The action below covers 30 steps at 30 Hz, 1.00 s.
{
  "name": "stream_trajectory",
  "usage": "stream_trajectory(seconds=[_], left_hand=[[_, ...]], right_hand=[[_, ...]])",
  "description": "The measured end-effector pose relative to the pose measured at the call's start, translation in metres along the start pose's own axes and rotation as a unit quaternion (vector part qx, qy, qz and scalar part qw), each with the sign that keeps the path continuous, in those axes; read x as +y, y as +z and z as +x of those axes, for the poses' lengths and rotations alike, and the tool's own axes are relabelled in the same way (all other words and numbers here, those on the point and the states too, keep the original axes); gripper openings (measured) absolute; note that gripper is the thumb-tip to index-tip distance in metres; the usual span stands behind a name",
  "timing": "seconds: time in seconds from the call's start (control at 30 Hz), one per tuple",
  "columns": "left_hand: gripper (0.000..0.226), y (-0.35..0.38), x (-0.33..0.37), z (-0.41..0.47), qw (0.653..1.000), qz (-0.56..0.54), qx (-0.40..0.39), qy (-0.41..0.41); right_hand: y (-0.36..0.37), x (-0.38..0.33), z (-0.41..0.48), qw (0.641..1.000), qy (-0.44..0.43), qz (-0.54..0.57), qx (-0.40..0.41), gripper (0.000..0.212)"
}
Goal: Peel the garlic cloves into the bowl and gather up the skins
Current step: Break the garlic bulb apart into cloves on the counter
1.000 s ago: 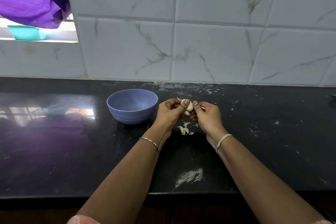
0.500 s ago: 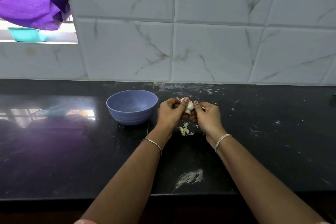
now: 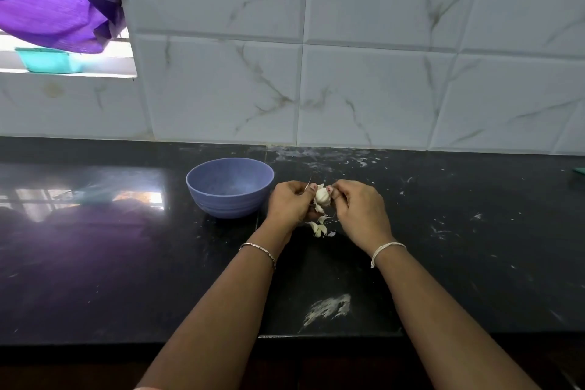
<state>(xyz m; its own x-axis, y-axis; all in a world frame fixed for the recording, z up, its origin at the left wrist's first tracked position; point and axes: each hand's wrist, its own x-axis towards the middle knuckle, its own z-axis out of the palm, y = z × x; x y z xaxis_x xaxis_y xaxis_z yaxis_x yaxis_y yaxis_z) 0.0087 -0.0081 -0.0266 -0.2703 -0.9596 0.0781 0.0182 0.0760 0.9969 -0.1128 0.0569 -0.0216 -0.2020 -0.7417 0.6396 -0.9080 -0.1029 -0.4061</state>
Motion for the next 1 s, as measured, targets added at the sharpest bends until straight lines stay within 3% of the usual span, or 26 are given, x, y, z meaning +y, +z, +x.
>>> stream_trajectory(seconds=[0.13, 0.3, 0.63, 0.8, 0.9, 1.0], left_hand=[[0.024, 0.001, -0.003, 0.0, 0.999, -0.029, 0.037, -0.021], [0.026, -0.002, -0.002, -0.003, 0.994, -0.091, 0.006, -0.062], [0.026, -0.001, -0.001, -0.007, 0.998, -0.04, 0.018, -0.04], [0.015, -0.003, 0.003, -0.01, 0.996, -0.064, 0.02, -0.055], [0.016, -0.001, 0.0, -0.008, 0.999, -0.022, 0.024, -0.04], [0.019, -0.004, -0.002, -0.005, 0.986, 0.157, 0.049, 0.013]], right_hand=[[0.001, -0.002, -0.002, 1.0, -0.001, -0.003, -0.004, 0.021], [0.0, -0.001, -0.003, 1.0, 0.001, -0.009, -0.008, 0.019], [0.001, 0.001, -0.004, 1.0, 0.006, -0.008, -0.017, 0.019], [-0.004, 0.01, 0.001, 0.993, 0.052, 0.089, 0.05, 0.02], [-0.004, 0.014, 0.002, 0.987, 0.085, 0.13, 0.043, 0.019], [-0.004, 0.013, 0.002, 0.984, 0.092, 0.153, 0.023, 0.019]])
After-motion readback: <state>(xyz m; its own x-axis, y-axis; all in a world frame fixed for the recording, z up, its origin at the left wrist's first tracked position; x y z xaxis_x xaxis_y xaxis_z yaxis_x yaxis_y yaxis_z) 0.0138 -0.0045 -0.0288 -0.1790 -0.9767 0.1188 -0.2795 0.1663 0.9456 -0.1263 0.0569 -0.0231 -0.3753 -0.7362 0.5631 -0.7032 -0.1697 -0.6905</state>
